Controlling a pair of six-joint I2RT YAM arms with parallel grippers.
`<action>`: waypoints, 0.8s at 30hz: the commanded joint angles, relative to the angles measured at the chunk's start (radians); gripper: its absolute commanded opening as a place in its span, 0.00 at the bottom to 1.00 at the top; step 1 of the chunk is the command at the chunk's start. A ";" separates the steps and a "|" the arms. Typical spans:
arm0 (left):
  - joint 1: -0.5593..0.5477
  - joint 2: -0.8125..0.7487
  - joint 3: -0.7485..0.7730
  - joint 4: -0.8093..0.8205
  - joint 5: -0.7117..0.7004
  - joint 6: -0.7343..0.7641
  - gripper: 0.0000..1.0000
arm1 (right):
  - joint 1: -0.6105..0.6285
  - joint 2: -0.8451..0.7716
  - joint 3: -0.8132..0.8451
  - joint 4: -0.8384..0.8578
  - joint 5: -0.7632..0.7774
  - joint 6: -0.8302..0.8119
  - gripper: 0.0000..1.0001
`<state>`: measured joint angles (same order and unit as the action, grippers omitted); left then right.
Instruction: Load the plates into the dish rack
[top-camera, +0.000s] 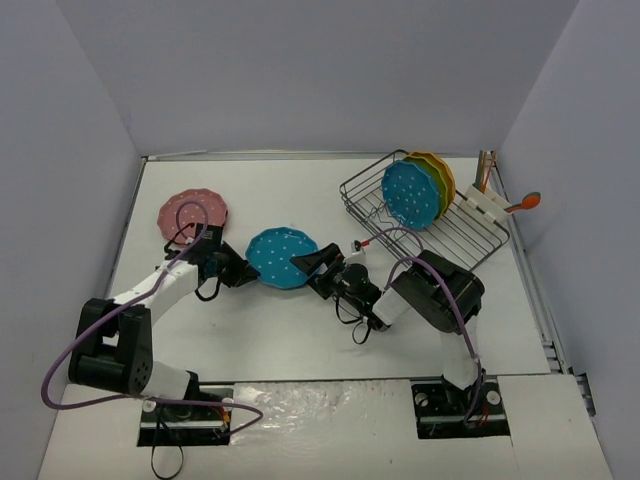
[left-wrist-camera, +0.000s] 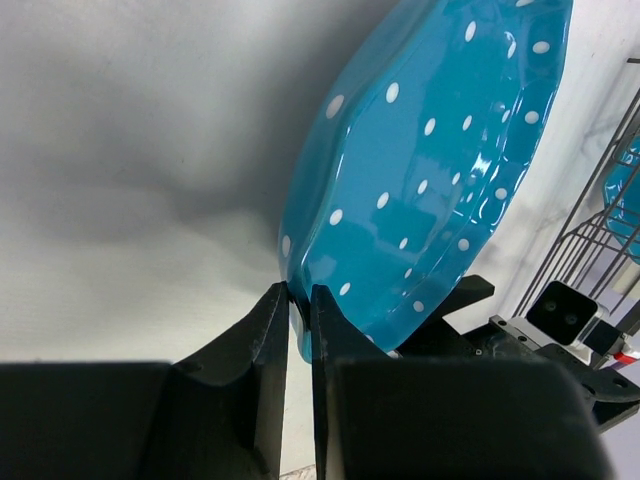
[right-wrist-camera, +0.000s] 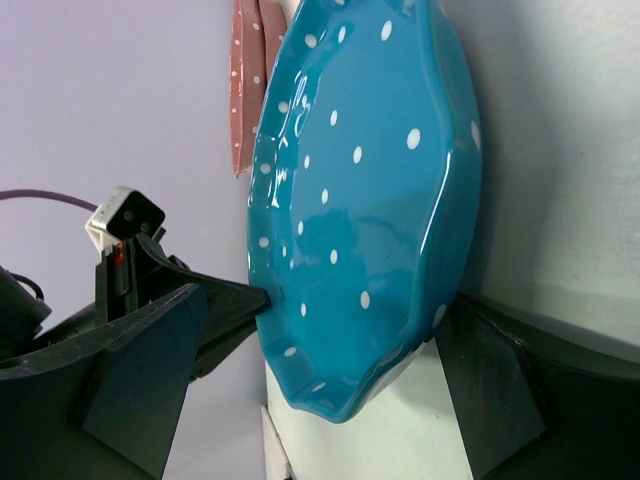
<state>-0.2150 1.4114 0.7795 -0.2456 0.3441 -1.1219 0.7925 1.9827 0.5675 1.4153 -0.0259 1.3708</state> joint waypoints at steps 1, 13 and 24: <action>-0.012 -0.095 0.018 0.118 0.140 -0.032 0.00 | 0.004 0.038 0.014 0.027 -0.008 -0.006 0.91; -0.038 -0.149 -0.047 0.116 0.167 -0.043 0.00 | -0.006 0.049 0.031 0.072 0.003 -0.011 0.77; -0.039 -0.133 -0.102 0.131 0.174 -0.024 0.00 | -0.015 0.014 -0.007 0.161 0.016 -0.044 0.39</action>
<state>-0.2300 1.3109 0.6676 -0.2071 0.4056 -1.1633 0.7851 2.0081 0.5728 1.3652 -0.0303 1.3653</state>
